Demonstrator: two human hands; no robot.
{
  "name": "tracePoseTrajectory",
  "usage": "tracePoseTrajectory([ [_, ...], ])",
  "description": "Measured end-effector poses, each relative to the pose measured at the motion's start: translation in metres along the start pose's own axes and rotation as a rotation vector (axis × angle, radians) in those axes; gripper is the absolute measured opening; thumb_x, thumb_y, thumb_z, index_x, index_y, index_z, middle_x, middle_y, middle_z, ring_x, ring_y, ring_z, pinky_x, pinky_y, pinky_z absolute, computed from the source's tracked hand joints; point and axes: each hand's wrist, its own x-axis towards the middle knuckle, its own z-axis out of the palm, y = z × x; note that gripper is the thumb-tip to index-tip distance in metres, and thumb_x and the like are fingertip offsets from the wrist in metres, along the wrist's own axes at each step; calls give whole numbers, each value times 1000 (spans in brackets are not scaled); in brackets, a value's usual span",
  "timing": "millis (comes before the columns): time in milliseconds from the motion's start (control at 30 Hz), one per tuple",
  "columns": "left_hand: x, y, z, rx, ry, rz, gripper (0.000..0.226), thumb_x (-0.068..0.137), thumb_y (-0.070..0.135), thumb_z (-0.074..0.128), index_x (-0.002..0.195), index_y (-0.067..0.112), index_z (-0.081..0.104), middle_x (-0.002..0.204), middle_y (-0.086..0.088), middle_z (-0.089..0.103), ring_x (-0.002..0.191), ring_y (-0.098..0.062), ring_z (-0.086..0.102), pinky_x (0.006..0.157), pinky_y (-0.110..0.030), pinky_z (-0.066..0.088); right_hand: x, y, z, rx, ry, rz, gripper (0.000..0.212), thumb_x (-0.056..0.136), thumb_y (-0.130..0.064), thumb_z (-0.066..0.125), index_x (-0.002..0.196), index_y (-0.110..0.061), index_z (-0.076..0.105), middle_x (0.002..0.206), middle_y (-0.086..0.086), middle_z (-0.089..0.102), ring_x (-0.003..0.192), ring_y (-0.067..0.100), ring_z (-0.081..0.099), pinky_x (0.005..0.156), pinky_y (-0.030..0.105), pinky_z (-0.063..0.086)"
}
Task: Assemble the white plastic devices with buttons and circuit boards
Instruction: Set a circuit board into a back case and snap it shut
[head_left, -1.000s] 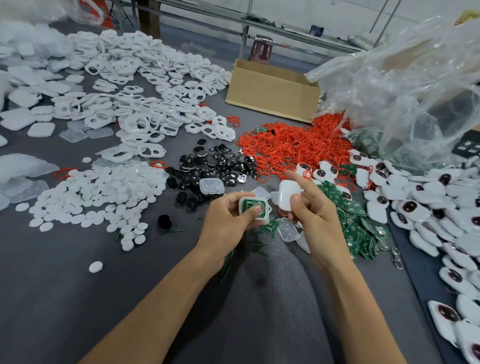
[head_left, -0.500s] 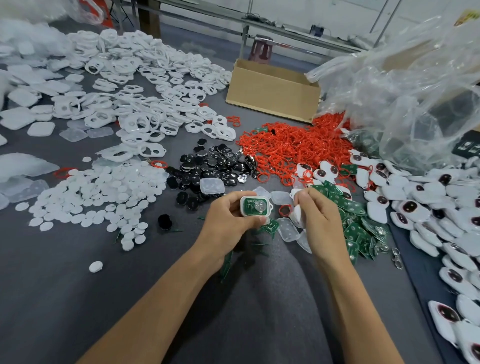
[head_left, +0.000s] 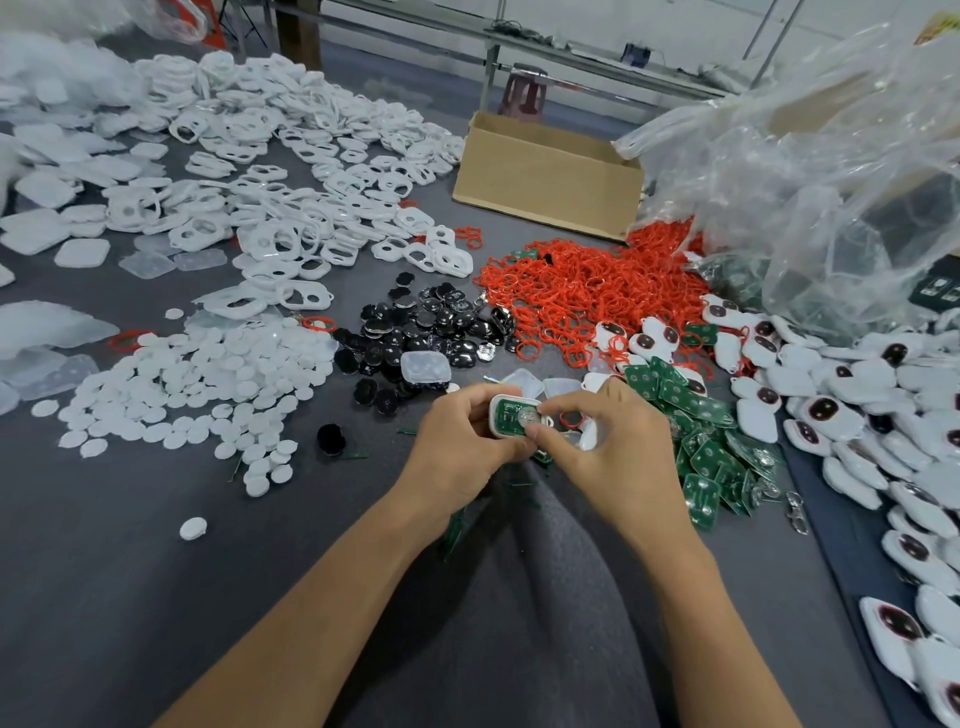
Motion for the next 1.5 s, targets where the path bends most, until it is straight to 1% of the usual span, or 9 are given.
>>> tracePoseTrajectory([
  [233,-2,1,0,-18,-26,9,42,72,-11,76,100,19,66,97,-3,73,85,-8,68,72,-16,54,-1,-3,-1,-32,-13,-21,20,74,-33,76,92,-25,74,74,2,51,72,16,51,67,34,43],
  [367,-2,2,0,-12,-41,9,43,72,-13,74,106,13,66,98,-6,73,85,-8,67,71,-15,53,-2,-5,-1,-53,-15,-35,18,75,-31,75,91,-24,74,73,0,50,72,14,49,65,33,40],
  [967,-2,2,-1,-30,-59,6,45,73,-14,73,111,9,65,100,-7,72,86,-8,67,70,-15,53,-2,-5,-1,-54,-11,-47,20,77,-32,75,94,-21,74,74,0,50,73,15,50,65,35,42],
  [1067,-1,2,-1,-35,-59,2,43,73,-13,73,108,11,66,99,-5,73,85,-8,68,70,-16,53,-2,-6,-2,-54,-21,-42,19,77,-33,75,93,-23,73,75,-1,51,73,13,50,66,31,40],
  [1167,-1,1,-2,-44,-58,-3,43,73,-12,75,109,8,66,101,-7,73,91,-14,69,77,-20,56,-2,-7,-4,121,30,-2,21,74,-29,78,93,-25,71,83,-2,59,79,8,54,74,23,41],
  [1267,1,0,-2,-51,-51,-15,48,72,-12,75,115,6,64,104,-7,73,96,-16,69,78,-19,55,-2,-5,-8,305,-42,52,45,73,-28,73,116,-23,59,104,-11,58,89,-2,49,81,16,37],
  [1333,1,0,-2,-38,-43,-14,50,72,-13,75,117,6,63,105,-6,72,98,-17,68,79,-19,55,0,1,-9,375,-142,78,58,77,-20,69,129,-17,44,103,-13,48,85,3,45,81,22,35],
  [1400,0,0,-2,-29,-43,-6,50,72,-13,75,117,6,63,105,-6,72,99,-17,68,80,-19,54,0,5,-8,408,-196,77,59,84,-8,67,134,-15,35,100,-9,43,81,8,44,80,27,35],
  [1500,1,1,-2,-33,-38,-7,50,72,-13,74,116,6,63,105,-7,72,98,-16,68,79,-18,54,0,6,-8,449,-173,57,52,85,-9,67,129,-16,39,95,-5,47,73,5,47,74,23,38],
])
